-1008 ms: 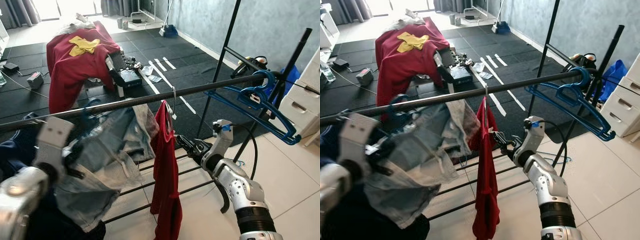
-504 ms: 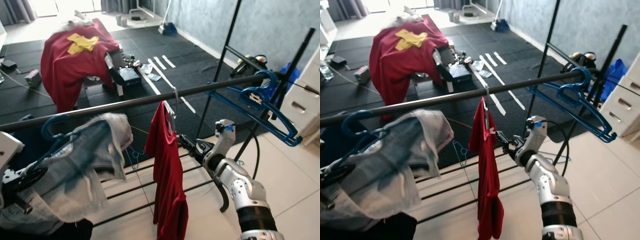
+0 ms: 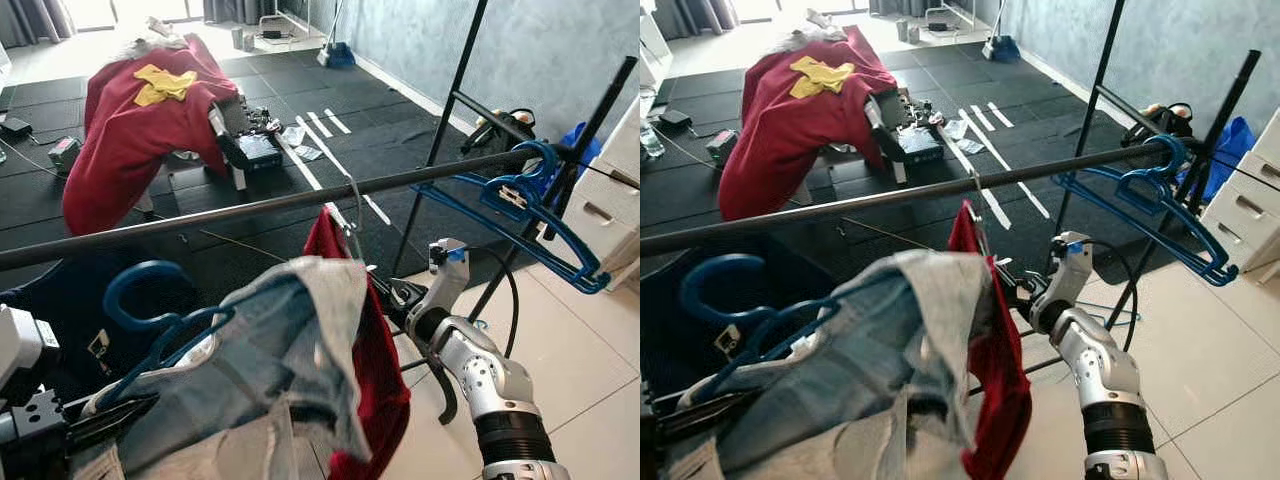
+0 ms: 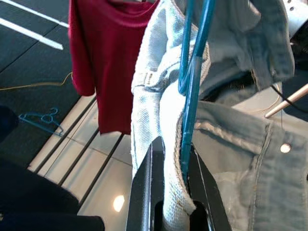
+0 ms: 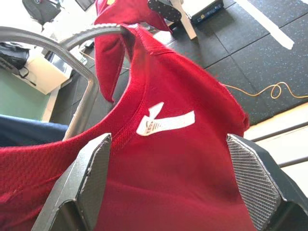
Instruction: Hang hanger
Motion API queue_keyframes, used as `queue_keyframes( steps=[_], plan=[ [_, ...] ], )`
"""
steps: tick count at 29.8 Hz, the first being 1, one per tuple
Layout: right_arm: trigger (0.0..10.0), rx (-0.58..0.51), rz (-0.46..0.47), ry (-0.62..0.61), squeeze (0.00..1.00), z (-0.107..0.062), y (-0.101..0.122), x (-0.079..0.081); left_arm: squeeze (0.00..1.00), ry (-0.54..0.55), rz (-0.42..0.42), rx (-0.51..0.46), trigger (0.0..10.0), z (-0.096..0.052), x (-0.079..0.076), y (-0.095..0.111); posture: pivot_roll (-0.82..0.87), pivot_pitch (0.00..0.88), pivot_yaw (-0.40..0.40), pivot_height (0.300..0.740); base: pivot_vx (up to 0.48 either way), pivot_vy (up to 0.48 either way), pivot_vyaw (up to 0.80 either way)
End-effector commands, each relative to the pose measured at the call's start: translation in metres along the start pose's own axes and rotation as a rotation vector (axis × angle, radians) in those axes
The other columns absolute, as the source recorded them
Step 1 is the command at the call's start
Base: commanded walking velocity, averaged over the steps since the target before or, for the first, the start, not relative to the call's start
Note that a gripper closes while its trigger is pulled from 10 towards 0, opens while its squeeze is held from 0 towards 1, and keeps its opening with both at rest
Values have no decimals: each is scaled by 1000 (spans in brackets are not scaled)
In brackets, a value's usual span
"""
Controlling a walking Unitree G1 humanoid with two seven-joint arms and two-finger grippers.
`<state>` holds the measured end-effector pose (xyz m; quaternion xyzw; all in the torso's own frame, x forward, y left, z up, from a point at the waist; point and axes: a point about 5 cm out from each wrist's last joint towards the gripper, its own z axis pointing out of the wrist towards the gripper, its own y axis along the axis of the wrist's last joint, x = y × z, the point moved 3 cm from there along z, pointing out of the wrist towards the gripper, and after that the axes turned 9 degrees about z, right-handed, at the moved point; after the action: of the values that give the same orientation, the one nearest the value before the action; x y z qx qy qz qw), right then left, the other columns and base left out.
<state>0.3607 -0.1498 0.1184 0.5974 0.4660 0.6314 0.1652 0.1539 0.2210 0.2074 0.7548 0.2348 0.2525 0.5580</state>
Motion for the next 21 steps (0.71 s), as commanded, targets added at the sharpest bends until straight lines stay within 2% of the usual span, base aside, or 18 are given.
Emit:
queue_keyframes(
  steps=[1, 3, 8, 15, 18, 21],
  plan=[
    [10000, 34, 14, 7, 0, 1, -6, -2, 0, -15, 9, -64, 10000, 1, -5, 7, -53, 96, -28, 740, -424, 0, 0],
    [10000, 40, -4, 63, 0, 0, -5, 5, 0, -3, -39, -66, 10000, 2, -5, -1, -54, 93, -29, 740, -439, 0, 0],
    [10000, 6, -37, 176, 0, -8, 5, 20, 0, 24, -86, -33, 10000, -1, -3, -12, -52, 92, -31, 740, -438, 0, 0],
    [10000, -52, -69, 145, 0, -11, 22, 14, 0, 60, -99, 15, 10000, -6, 1, -21, -56, 90, -31, 740, -433, 0, 0],
    [10000, -89, -133, 95, 0, -12, 36, 6, 0, 103, -92, 45, 10000, -6, 8, -26, -55, 86, -33, 740, -419, 0, 0],
    [10000, -123, -158, 70, 0, -13, 47, 3, 0, 118, -82, 46, 10000, -4, 11, -26, -55, 86, -33, 740, -391, 0, 0]
  ],
)
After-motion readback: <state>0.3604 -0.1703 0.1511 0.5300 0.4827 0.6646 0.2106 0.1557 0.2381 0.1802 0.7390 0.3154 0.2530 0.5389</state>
